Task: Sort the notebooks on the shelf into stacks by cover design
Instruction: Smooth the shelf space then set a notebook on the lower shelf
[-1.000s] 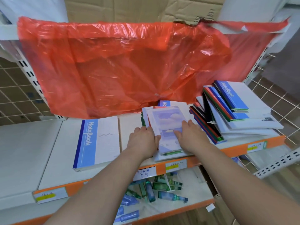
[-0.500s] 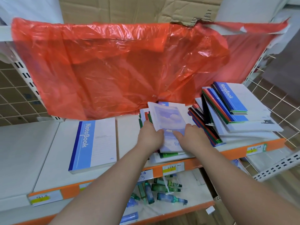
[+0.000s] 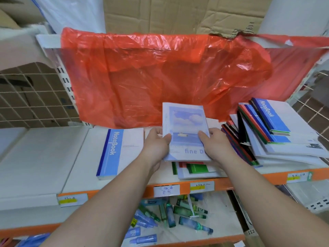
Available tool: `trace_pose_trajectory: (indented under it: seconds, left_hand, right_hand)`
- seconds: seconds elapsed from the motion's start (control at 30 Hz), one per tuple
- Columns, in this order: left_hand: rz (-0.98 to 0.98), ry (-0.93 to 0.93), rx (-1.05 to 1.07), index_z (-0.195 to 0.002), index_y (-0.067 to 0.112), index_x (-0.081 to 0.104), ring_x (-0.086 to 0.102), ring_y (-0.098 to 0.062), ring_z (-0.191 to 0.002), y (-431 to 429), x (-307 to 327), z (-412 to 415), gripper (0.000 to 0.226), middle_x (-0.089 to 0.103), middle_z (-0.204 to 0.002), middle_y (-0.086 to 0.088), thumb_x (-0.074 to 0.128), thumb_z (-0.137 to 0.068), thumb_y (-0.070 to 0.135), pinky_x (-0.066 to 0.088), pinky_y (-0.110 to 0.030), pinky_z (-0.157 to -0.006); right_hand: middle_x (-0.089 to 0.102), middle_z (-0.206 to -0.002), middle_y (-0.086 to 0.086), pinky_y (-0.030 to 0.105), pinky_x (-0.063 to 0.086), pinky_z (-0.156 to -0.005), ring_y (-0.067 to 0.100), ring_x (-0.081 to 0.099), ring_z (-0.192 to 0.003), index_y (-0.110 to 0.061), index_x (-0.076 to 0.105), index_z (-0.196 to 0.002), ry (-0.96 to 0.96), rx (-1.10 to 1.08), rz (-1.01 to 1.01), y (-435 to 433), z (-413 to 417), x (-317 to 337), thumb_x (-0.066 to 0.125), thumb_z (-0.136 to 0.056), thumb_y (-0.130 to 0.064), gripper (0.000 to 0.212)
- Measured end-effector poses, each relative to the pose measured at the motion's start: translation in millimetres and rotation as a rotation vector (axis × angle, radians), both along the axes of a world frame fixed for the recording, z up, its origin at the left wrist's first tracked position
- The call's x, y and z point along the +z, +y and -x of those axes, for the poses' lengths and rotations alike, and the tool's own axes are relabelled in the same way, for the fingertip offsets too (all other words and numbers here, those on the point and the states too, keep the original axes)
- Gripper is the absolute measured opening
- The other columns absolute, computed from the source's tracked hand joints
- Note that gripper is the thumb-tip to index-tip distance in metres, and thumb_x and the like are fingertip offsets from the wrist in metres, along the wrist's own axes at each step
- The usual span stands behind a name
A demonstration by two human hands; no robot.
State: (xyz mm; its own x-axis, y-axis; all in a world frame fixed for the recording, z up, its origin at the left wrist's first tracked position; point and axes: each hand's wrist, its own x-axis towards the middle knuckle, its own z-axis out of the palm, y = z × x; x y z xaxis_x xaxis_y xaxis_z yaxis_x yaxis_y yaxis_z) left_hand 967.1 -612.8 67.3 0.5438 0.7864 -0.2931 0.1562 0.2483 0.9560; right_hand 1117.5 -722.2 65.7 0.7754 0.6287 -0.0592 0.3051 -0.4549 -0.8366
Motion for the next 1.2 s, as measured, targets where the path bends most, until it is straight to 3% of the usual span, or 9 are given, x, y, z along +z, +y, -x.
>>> trace_pose_trajectory:
  seconds: [0.2,0.27,0.37,0.53,0.6,0.73,0.93,1.07,1.2]
  left_hand:
    - [-0.103,0.102,0.195,-0.100,0.019,0.051,0.069,-0.029,-0.094,22,-2,64,0.013,0.069,-0.105,-0.011,0.056,-0.091,0.028,0.056,-0.052,-0.086]
    - [-0.155,0.138,0.286,-0.097,0.018,0.051,0.067,-0.027,-0.090,32,-1,93,0.009,0.066,-0.103,-0.009,0.055,-0.092,0.024,0.056,-0.042,-0.078]
    - [-0.209,0.179,0.388,-0.098,0.015,0.051,0.061,-0.022,-0.082,51,-3,141,0.009,0.062,-0.096,-0.006,0.055,-0.093,0.021,0.045,-0.031,-0.065]
    - [-0.259,0.273,0.484,-0.103,0.009,0.054,0.062,-0.025,-0.091,94,-11,223,0.015,0.063,-0.098,-0.007,0.057,-0.093,0.020,0.049,-0.037,-0.078]
    - [-0.275,0.305,0.497,-0.101,0.009,0.052,0.060,-0.026,-0.088,111,-17,251,0.013,0.061,-0.095,-0.006,0.056,-0.094,0.019,0.047,-0.034,-0.075]
    - [-0.303,0.425,0.484,-0.097,0.009,0.051,0.058,-0.028,-0.084,146,-31,304,0.012,0.056,-0.085,-0.002,0.056,-0.095,0.020,0.040,-0.031,-0.067]
    - [-0.394,0.673,0.341,-0.106,0.007,0.056,0.060,-0.033,-0.092,192,-57,348,0.018,0.064,-0.093,-0.011,0.054,-0.097,0.023,0.039,-0.032,-0.070]
    - [-0.470,0.780,0.238,-0.119,0.003,0.057,0.059,-0.037,-0.108,213,-66,352,0.031,0.064,-0.116,-0.018,0.052,-0.099,0.026,0.041,-0.033,-0.079]
    - [-0.536,0.833,0.159,-0.108,0.004,0.058,0.059,-0.038,-0.104,225,-74,350,0.027,0.061,-0.113,-0.020,0.050,-0.099,0.029,0.038,-0.033,-0.074]
  right_hand:
    - [0.067,-0.102,-0.001,0.023,0.045,-0.058,0.015,0.064,-0.084,-0.015,0.058,-0.112,0.026,0.130,-0.046,53,51,-4,0.056,-0.095,-0.036,0.027]
    - [0.068,-0.104,0.002,0.028,0.050,-0.065,0.018,0.066,-0.086,-0.014,0.058,-0.113,0.043,0.195,-0.039,74,75,-6,0.057,-0.094,-0.036,0.029]
    - [0.062,-0.105,0.002,0.029,0.041,-0.071,0.021,0.059,-0.091,-0.010,0.055,-0.113,0.040,0.292,-0.028,102,122,-5,0.056,-0.096,-0.035,0.030]
    - [0.066,-0.101,0.001,0.028,0.047,-0.064,0.019,0.063,-0.081,-0.015,0.055,-0.109,0.070,0.408,0.019,150,201,-2,0.052,-0.090,-0.028,0.023]
    - [0.068,-0.105,0.003,0.033,0.054,-0.075,0.021,0.066,-0.087,-0.018,0.056,-0.106,0.094,0.445,0.047,169,227,-6,0.050,-0.084,-0.028,0.025]
    - [0.063,-0.112,0.007,0.028,0.040,-0.073,0.026,0.060,-0.103,-0.015,0.052,-0.117,0.002,0.490,0.170,202,277,-16,0.052,-0.093,-0.024,0.025]
    - [0.064,-0.109,0.012,0.029,0.039,-0.069,0.031,0.061,-0.098,-0.013,0.047,-0.118,-0.055,0.488,0.301,232,325,-44,0.052,-0.096,-0.036,0.032]
    - [0.062,-0.108,0.014,0.031,0.039,-0.068,0.031,0.059,-0.094,-0.011,0.048,-0.109,-0.075,0.444,0.356,241,335,-53,0.052,-0.096,-0.038,0.030]
    - [0.061,-0.109,0.013,0.030,0.036,-0.068,0.027,0.055,-0.091,-0.013,0.047,-0.102,-0.119,0.402,0.370,249,341,-57,0.052,-0.097,-0.036,0.025]
